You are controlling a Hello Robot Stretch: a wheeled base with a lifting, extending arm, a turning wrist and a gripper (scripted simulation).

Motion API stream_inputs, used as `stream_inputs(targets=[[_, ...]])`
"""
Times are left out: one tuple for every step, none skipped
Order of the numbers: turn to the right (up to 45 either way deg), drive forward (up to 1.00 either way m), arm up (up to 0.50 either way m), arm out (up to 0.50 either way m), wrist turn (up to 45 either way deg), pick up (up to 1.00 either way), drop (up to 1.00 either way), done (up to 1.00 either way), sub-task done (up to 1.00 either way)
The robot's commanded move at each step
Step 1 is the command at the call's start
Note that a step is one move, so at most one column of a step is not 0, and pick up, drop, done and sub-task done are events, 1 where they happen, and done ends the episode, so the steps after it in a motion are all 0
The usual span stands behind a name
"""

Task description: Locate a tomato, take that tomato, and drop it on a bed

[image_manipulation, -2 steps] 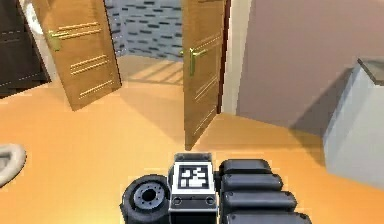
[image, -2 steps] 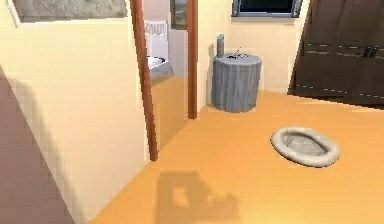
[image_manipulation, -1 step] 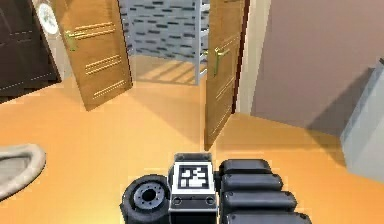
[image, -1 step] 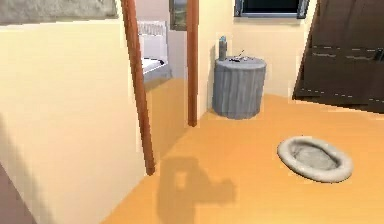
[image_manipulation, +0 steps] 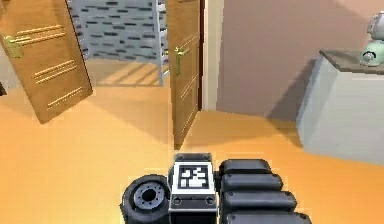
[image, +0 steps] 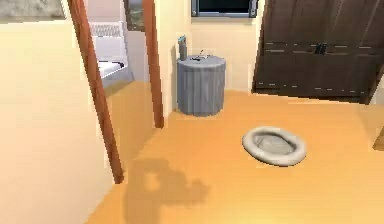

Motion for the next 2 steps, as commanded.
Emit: stream_inputs(targets=[[0.0, 1.00, 0.00, 0.00, 0.0, 0.00, 0.00, 0.00, 0.00], [9.0, 0.00, 0.00, 0.00, 0.0, 0.00, 0.00, 0.00, 0.00]])
